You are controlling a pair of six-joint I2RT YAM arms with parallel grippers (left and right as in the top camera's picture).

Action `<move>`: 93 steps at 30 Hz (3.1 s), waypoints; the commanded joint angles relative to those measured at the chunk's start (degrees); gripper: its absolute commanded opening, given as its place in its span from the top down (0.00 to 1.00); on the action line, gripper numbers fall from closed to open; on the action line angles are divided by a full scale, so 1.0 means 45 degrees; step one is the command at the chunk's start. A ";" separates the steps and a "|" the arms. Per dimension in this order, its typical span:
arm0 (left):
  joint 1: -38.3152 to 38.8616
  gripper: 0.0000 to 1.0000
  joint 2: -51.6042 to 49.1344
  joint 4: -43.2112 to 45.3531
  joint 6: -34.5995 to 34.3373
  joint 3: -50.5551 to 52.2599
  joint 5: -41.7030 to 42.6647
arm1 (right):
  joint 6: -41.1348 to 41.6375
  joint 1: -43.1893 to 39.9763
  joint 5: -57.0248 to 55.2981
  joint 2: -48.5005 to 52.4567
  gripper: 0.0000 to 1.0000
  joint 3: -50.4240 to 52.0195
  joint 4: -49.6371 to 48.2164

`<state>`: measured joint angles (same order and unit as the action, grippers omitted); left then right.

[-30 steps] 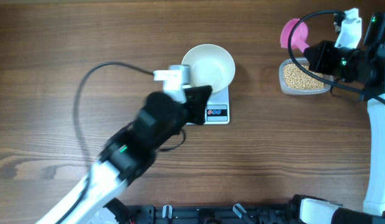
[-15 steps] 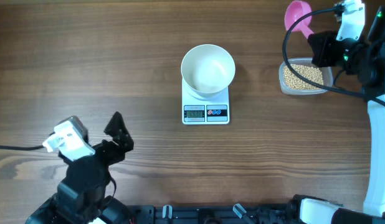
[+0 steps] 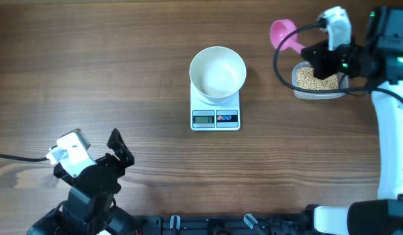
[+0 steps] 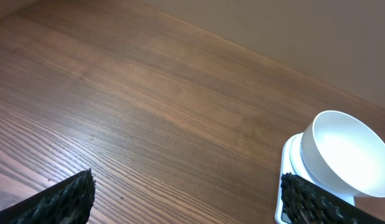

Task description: Scoop item into bowl and weigh 150g on scale

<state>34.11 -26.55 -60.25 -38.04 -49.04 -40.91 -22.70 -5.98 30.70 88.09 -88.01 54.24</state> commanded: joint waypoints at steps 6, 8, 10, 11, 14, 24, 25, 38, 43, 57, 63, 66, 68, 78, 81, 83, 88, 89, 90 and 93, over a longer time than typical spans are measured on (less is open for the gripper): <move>-0.0058 0.00 0.0044 -0.0015 0.0053 0.0058 -0.0461 | -0.0160 0.2089 -0.2900 0.1375 0.96 -0.0107 -0.0641; -0.0058 0.00 0.0044 -0.0015 0.0053 0.0058 -0.0461 | 0.0330 0.2375 -0.3541 0.1603 0.96 -0.0107 -0.0729; -0.0058 0.00 0.0044 -0.0015 0.0053 0.0058 -0.0461 | 0.0865 0.2555 -0.4333 0.1797 0.96 -0.0107 -0.0699; -0.0058 0.00 0.0044 -0.0015 0.0058 0.0058 -0.0461 | 0.1132 0.2594 -0.4682 0.1889 0.96 -0.0107 -0.0733; -0.0058 0.00 0.0044 -0.0015 0.0053 0.0058 -0.0461 | 0.1185 0.2589 -0.4639 0.2030 0.96 -0.0107 -0.0903; -0.0058 0.00 0.0044 -0.0015 0.0058 0.0058 -0.0466 | 0.1428 0.2676 -0.2769 0.2215 0.96 0.0058 -0.0627; -0.0058 0.00 0.0044 -0.0015 0.0058 0.0058 -0.0461 | 0.1423 0.2676 -0.2594 0.2215 0.96 0.0102 -0.0607; -0.0058 0.00 0.0044 -0.0015 0.0058 0.0058 -0.0466 | 0.1413 0.2710 -0.1647 0.2215 0.96 0.0325 0.0053; -0.0058 0.00 0.0044 -0.0015 0.0058 0.0058 -0.0461 | 0.1409 0.2793 -0.1647 0.2215 0.96 0.0325 0.0092; -0.0058 0.00 0.0044 -0.0015 0.0058 0.0058 -0.0466 | 0.1370 0.2793 -0.1583 0.2215 0.96 0.0321 0.0044; -0.0058 0.00 0.0044 -0.0015 0.0058 0.0058 -0.0461 | 0.1525 0.2769 -0.2987 0.2195 0.96 0.0253 -0.0053; -0.0058 0.00 0.0044 -0.0019 0.0053 0.0058 -0.0457 | 0.2186 0.2696 -0.3929 0.1909 0.96 -0.0039 -0.0350; -0.0058 0.00 0.0044 -0.0019 0.0058 0.0058 -0.0457 | 0.2171 0.2399 -0.4537 0.1360 0.96 -0.0160 -0.0835; -0.0058 0.00 0.0044 -0.0141 0.0053 0.0058 -0.0457 | 0.2030 -0.0923 -0.4488 0.0374 0.96 -0.0155 -0.3517; -0.0058 0.00 0.0044 -0.0160 0.0053 0.0058 -0.0452 | 0.2035 -0.1637 -0.4488 0.0374 0.96 -0.0155 -0.4289; -0.0058 0.00 0.0044 -0.0160 0.0053 0.0058 -0.0452 | 0.2040 -0.2113 -0.4493 0.0374 0.96 -0.0155 -0.4949; -0.0058 0.00 0.0044 -0.0160 0.0053 0.0058 -0.0452 | 0.2045 -0.2754 -0.4493 0.0374 0.96 -0.0155 -0.6455; -0.0058 0.00 0.0044 -0.0160 0.0053 0.0058 -0.0452 | 0.2045 -0.2778 -0.4498 0.0374 0.96 -0.0151 -0.6611; -0.0058 0.00 0.0044 -0.0160 0.0053 0.0058 -0.0452 | 0.2040 -0.2773 -0.4498 0.0379 0.96 -0.0141 -0.6747; -0.0058 0.00 0.0044 -0.0155 0.0053 0.0058 -0.0457 | 0.2050 -0.2773 -0.4493 0.0447 0.96 -0.0141 -0.7164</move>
<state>34.11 -26.55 -60.93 -38.04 -49.04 -41.78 -14.13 -18.55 10.81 90.37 -87.59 23.55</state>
